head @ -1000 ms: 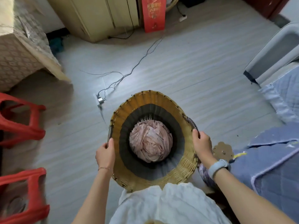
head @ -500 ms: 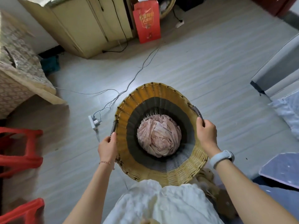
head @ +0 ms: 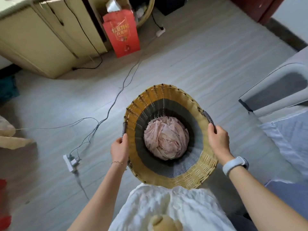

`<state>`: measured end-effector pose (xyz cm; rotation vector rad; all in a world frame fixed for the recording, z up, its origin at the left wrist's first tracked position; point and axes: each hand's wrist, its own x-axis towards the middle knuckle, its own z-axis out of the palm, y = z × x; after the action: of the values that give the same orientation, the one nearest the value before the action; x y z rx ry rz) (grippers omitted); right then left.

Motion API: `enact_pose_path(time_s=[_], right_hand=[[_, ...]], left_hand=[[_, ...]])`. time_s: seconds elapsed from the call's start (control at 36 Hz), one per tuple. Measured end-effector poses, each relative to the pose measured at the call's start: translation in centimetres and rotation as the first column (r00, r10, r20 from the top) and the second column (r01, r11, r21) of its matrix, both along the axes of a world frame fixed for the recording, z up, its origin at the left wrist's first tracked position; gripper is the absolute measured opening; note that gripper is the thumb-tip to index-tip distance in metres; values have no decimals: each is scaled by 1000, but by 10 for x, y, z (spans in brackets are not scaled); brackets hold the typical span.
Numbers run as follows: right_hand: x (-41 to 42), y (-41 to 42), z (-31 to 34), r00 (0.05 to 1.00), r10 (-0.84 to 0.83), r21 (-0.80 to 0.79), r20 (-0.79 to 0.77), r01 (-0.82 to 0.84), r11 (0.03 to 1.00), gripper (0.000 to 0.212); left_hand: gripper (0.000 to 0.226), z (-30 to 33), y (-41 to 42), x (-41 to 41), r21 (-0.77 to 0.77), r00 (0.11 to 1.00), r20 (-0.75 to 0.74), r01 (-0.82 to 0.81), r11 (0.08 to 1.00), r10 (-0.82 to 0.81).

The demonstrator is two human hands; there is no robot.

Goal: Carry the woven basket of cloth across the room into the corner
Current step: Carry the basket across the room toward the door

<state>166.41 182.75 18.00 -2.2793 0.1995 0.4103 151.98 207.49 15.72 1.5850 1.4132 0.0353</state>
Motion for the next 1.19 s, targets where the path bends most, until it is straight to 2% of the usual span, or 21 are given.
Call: enact_pose_path(time_s=[0.25, 0.39, 0.56, 0.72, 1.08, 1.19], right_hand=[[117, 9, -10, 997, -65, 0, -39, 65, 998, 37], [201, 9, -21, 991, -126, -1, -51, 127, 992, 37], [317, 14, -14, 991, -112, 10, -72, 113, 994, 35], [405, 17, -13, 968, -227, 15, -103, 230, 973, 33], [610, 44, -10, 947, -320, -11, -29, 320, 947, 28], [679, 42, -13, 903, -429, -28, -18, 428, 903, 39]], left_hand=[[34, -5, 17, 143, -5, 998, -23, 61, 998, -61], [35, 2, 24, 240, 88, 991, -62, 125, 988, -120], [36, 20, 54, 381, 189, 970, -62, 244, 951, -236], [41, 36, 48, 487, 244, 943, -45, 331, 912, -330], [30, 28, 80, 716, 135, 896, -54, 444, 886, -440], [27, 35, 83, 811, 140, 853, -14, 518, 844, -521]])
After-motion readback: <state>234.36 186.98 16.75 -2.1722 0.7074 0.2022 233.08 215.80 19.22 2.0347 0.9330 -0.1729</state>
